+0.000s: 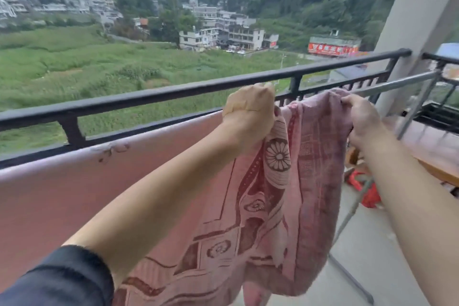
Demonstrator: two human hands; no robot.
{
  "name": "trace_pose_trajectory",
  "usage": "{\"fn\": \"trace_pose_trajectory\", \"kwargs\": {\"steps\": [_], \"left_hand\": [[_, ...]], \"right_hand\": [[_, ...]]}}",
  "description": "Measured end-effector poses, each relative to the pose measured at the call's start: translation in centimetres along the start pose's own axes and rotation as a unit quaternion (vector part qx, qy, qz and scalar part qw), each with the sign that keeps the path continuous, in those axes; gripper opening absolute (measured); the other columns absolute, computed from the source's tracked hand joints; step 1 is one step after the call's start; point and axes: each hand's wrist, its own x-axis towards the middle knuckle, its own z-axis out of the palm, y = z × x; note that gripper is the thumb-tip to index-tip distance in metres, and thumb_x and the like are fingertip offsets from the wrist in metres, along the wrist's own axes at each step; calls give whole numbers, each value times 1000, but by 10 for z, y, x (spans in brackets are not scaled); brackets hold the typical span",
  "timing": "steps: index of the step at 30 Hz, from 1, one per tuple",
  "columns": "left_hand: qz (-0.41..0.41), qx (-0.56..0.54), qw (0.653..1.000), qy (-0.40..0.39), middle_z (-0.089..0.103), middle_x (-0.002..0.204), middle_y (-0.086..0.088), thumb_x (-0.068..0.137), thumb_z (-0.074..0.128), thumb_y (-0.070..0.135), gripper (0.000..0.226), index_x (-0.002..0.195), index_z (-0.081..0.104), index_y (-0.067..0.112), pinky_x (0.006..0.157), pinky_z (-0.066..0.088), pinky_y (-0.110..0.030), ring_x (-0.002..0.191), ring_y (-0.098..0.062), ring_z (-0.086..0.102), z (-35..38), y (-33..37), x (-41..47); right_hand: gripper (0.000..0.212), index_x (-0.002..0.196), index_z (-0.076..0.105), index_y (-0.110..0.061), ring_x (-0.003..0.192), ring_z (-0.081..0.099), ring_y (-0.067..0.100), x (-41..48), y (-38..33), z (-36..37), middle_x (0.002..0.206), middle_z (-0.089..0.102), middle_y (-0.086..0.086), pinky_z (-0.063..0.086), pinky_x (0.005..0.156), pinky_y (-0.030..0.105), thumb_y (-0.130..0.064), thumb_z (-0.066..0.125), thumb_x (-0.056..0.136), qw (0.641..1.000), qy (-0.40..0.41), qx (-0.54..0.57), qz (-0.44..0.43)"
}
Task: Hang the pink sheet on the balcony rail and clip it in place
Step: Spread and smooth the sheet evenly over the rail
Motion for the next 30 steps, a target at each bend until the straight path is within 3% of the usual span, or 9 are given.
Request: {"fn": "trace_pose_trajectory", "kwargs": {"steps": [2, 5, 9, 14, 17, 21, 25, 27, 30], "left_hand": [[28, 3, 1000, 4, 58, 87, 0, 94, 54, 16, 5, 90, 53, 18, 60, 36, -32, 74, -21, 56, 19, 23, 17], [62, 0, 998, 7, 63, 102, -1, 95, 46, 8, 16, 104, 57, 15, 64, 41, -32, 91, -22, 60, 49, 60, 40], [89, -20, 996, 23, 61, 108, -2, 96, 42, 10, 21, 112, 54, 14, 73, 47, -34, 99, -23, 58, 85, 89, 62], [106, 3, 993, 54, 62, 100, -5, 89, 45, 5, 19, 103, 56, 11, 75, 48, -37, 90, -26, 57, 126, 127, 84], [90, 29, 993, 69, 62, 91, -6, 80, 54, 1, 19, 96, 59, 10, 72, 46, -38, 82, -28, 57, 159, 164, 100], [63, 56, 989, 122, 61, 84, -6, 78, 56, 3, 11, 87, 59, 8, 68, 42, -39, 79, -28, 53, 199, 222, 115], [36, 53, 993, 95, 60, 77, 1, 93, 41, 26, 23, 85, 58, 14, 70, 42, -37, 72, -21, 52, 218, 267, 142], [-4, 48, 997, 68, 63, 84, 0, 97, 38, 36, 31, 93, 60, 15, 75, 44, -36, 75, -19, 54, 220, 284, 162], [-63, 67, 995, -23, 64, 112, -5, 100, 36, 49, 46, 116, 62, 14, 85, 42, -36, 100, -23, 58, 227, 300, 190]], "right_hand": [[28, 85, 73, -13, 71, 67, 18, 23, 4, -4, 78, 68, 2, 54, 65, 25, -12, 45, 85, 1000, 14, 5, 16], [26, 85, 76, -15, 89, 71, 28, 49, 3, -16, 91, 72, 7, 57, 76, 34, -21, 53, 72, 997, 73, -30, 4], [20, 83, 67, -14, 70, 61, 18, 85, -2, -62, 78, 62, -1, 47, 59, 25, -19, 48, 84, 977, 202, -61, 7], [37, 116, 63, -15, 90, 65, 25, 139, 7, -139, 105, 64, 7, 48, 67, 27, -21, 50, 82, 969, 233, -77, 13], [26, 113, 61, -18, 80, 62, 19, 163, 5, -175, 104, 66, 7, 49, 67, 26, -17, 54, 88, 975, 208, -78, 9], [14, 110, 54, -20, 66, 52, 9, 200, 0, -227, 84, 57, -1, 45, 49, 20, -14, 50, 98, 986, 135, -94, 22], [24, 82, 72, -21, 87, 66, 29, 246, -2, -283, 96, 70, 7, 56, 82, 44, -40, 59, 75, 989, 54, -131, 52], [32, 74, 74, -21, 72, 63, 25, 259, -9, -301, 85, 67, 5, 52, 65, 38, -44, 52, 75, 992, 19, -104, 69], [43, 95, 69, -19, 53, 54, 12, 258, -22, -311, 80, 62, 1, 39, 44, 21, -51, 40, 93, 987, -92, -86, 98]]}}
